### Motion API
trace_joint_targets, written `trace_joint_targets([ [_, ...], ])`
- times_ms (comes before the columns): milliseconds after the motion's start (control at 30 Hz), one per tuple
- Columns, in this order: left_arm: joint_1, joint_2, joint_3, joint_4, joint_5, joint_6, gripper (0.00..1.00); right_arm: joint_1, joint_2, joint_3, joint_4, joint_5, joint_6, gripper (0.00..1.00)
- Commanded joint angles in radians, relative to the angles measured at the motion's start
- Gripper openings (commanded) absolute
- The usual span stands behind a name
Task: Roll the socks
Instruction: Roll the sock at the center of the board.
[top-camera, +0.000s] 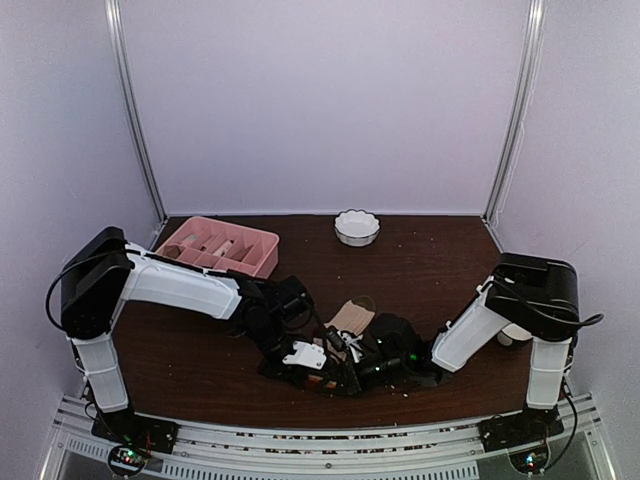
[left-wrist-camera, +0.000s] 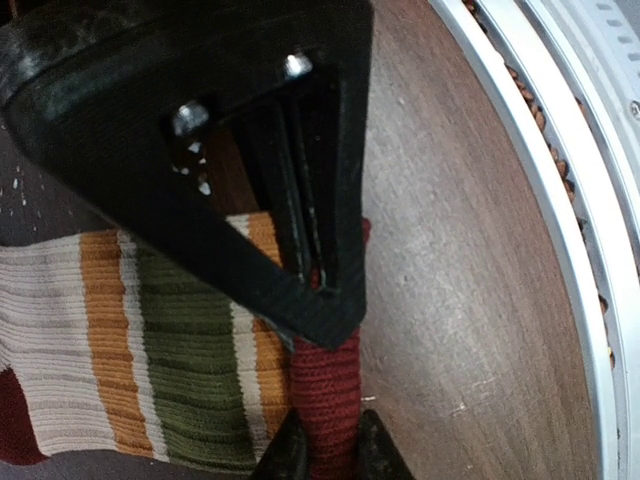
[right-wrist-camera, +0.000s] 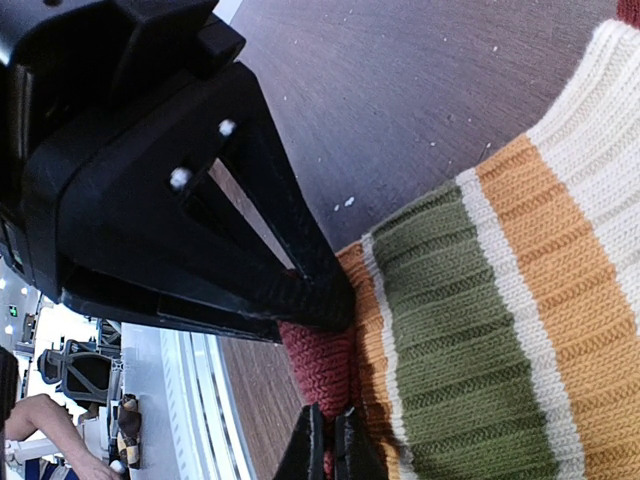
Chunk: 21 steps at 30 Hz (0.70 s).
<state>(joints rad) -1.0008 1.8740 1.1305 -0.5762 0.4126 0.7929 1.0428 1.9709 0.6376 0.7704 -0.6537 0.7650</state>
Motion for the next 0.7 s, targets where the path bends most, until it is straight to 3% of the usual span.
trace_joint_targets([
  [0,0.016,0.024,0.033,-0.021,0.054,-0.018,0.16,0.001,0.095,-0.042,-0.291,0.093,-0.025,0.0],
  [67,0.026,0.038,0.045,-0.036,0.073,-0.027,0.08,0.002,0.081,-0.051,-0.261,0.098,-0.023,0.06],
  [133,0.049,0.07,0.081,-0.086,0.104,-0.042,0.02,0.001,0.047,-0.069,-0.246,0.127,-0.036,0.32],
  [167,0.062,0.094,0.106,-0.117,0.126,-0.049,0.01,0.002,0.025,-0.078,-0.243,0.149,-0.047,0.37],
  [267,0.109,0.16,0.187,-0.213,0.189,-0.07,0.0,0.003,-0.053,-0.107,-0.25,0.23,-0.092,0.44],
  [333,0.129,0.193,0.214,-0.255,0.21,-0.08,0.0,0.006,-0.1,-0.121,-0.264,0.278,-0.121,0.55],
  [367,0.133,0.207,0.225,-0.271,0.212,-0.082,0.0,0.005,-0.123,-0.132,-0.265,0.301,-0.131,0.67],
  [400,0.135,0.218,0.233,-0.285,0.215,-0.085,0.0,0.006,-0.141,-0.143,-0.271,0.325,-0.143,0.96],
  [433,0.136,0.229,0.239,-0.294,0.22,-0.093,0.0,0.006,-0.16,-0.152,-0.283,0.353,-0.152,1.0],
  [667,0.15,0.297,0.321,-0.375,0.254,-0.137,0.0,0.017,-0.299,-0.238,-0.358,0.59,-0.178,1.0],
])
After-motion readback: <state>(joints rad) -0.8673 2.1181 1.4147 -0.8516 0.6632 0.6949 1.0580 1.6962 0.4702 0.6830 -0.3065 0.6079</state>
